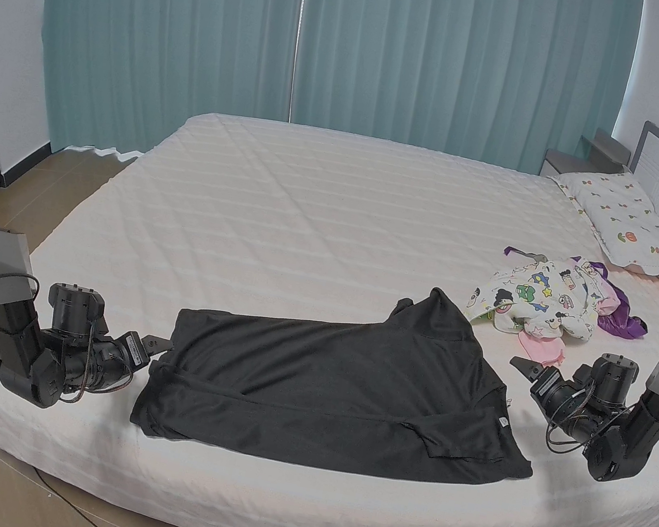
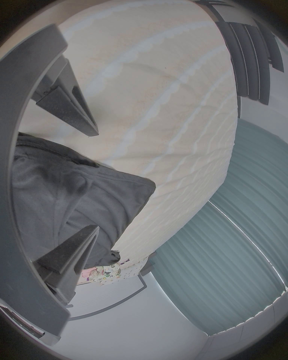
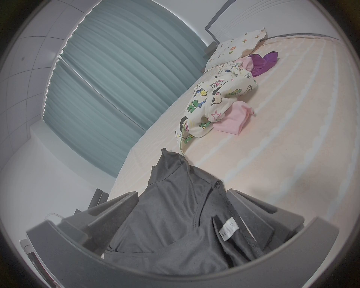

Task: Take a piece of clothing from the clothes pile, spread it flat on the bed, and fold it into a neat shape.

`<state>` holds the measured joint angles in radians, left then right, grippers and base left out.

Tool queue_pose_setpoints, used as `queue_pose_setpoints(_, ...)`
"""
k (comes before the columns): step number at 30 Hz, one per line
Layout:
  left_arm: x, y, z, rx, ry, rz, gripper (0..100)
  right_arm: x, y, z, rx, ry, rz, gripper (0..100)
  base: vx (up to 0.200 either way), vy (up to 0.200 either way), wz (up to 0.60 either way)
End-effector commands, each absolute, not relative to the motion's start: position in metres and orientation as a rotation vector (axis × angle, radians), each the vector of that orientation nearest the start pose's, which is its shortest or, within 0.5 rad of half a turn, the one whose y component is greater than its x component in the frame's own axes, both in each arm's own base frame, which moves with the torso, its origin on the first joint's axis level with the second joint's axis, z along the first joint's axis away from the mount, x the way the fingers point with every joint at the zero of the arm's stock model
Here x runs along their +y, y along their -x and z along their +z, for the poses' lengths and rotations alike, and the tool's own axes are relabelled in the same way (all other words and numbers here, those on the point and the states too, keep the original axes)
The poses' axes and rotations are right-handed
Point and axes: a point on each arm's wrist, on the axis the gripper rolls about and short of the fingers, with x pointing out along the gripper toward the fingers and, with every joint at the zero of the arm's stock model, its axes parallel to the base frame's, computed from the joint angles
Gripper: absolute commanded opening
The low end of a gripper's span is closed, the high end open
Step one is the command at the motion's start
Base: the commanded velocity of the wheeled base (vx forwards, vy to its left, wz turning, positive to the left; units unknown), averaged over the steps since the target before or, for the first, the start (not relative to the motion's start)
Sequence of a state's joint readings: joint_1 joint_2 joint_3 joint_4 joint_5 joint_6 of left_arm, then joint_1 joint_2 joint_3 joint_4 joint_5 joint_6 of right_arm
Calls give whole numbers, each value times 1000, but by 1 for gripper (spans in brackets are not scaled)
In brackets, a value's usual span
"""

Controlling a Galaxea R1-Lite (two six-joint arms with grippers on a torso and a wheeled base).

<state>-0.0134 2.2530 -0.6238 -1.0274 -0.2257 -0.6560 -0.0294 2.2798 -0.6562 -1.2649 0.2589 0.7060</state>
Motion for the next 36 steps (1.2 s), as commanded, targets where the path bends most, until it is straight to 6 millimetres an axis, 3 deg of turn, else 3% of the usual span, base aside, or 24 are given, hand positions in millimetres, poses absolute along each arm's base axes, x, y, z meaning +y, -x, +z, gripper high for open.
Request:
queue_pose_setpoints(1,-10,-338,-4,659,697,-26,100,-5,-357,14,423,-747,93,100,0,0,0)
queue_pose_setpoints(22,-13,-352,1,616,697,-38,100,2,-357,11,435,-741,108,100,0,0,0)
queue_pose_setpoints(26,-15,-366,7,568,687,-36,100,5,-357,10,439,-740,113,100,0,0,0)
queue_pose_setpoints(33,-24,-419,9,524,650,38,100,8,-358,8,447,-739,120,100,0,0,0)
queue_pose_setpoints(36,-30,-429,0,553,637,28,100,9,-357,8,451,-738,122,100,0,0,0)
